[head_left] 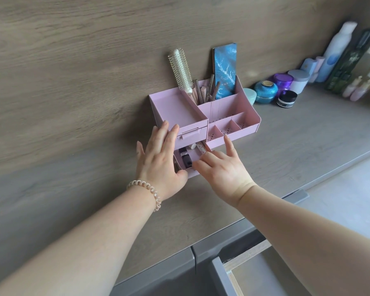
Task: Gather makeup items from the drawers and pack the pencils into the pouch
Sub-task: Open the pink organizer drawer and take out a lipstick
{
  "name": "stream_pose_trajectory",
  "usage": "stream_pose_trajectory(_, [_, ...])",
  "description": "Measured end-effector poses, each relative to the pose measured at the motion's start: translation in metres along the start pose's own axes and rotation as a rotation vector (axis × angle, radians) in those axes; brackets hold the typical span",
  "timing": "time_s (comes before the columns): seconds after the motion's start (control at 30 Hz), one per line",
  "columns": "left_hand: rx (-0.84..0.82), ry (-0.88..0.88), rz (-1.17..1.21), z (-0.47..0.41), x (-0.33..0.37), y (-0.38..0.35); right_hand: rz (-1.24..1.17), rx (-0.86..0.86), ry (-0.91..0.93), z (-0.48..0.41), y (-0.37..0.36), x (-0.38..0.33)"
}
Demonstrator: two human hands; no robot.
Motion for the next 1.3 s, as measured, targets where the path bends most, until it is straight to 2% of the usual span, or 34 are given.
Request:
stream_pose_trajectory(0.43, [-0.041,0.009,-0.06,0.0,-0.001,-0.001,-0.063,0.013,0.04,0.043,0.018,-0.007])
stream_pose_trajectory(0.5, [-0.045,-0.008,-0.081,0.001,0.001,-0.001,-0.136,0.03,0.007,0.04,0.024,-0.001])
stream_pose_trajectory(0.57, [-0.05,-0.004,-0.086,0.002,0.001,0.0,-0.189,0.014,-0.116,0.03,0.027,0.015])
stream_pose_trajectory(0.63, [-0.02,0.013,-0.071,0.007,0.003,0.004,-0.22,-0.08,-0.27,0.014,0.022,0.033])
stream_pose_trajectory(0.7, [0.086,-0.007,-0.045,0.018,0.011,0.012,-0.243,-0.33,-0.352,0.0,0.001,0.04])
stream_pose_trajectory(0.77, [0.2,-0.109,-0.041,0.025,0.022,0.017,-0.214,-0.547,-0.317,-0.01,-0.018,0.035])
stream_pose_trajectory(0.87, [0.249,-0.307,-0.147,0.02,0.036,0.017,-0.156,-0.623,-0.209,-0.025,-0.029,0.023])
stream_pose_trajectory(0.9, [0.206,-0.356,-0.205,0.015,0.04,0.014,-0.149,-0.631,-0.182,-0.027,-0.032,0.02])
stream_pose_trajectory(0.97, [-0.03,-0.449,-0.34,0.008,0.048,-0.004,-0.128,-0.654,-0.141,-0.029,-0.037,0.017])
stream_pose_trajectory(1.03, [-0.274,-0.476,-0.404,0.006,0.051,-0.023,-0.091,-0.661,-0.133,-0.029,-0.039,0.018])
stream_pose_trajectory(1.07, [-0.334,-0.466,-0.42,0.005,0.053,-0.025,-0.082,-0.649,-0.13,-0.029,-0.037,0.019])
stream_pose_trajectory(1.3, [-0.369,-0.447,-0.388,-0.002,0.066,-0.027,-0.159,-0.591,-0.156,-0.028,-0.032,0.019])
Point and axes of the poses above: each hand's wrist, its own z-axis away from the middle knuckle, its own y-axis out of the back of the hand, x = y × z, the point moved 9 cm from there along -z, towards the middle knuckle, and after that the axes turned 3 degrees about y, right-handed, at the moved point
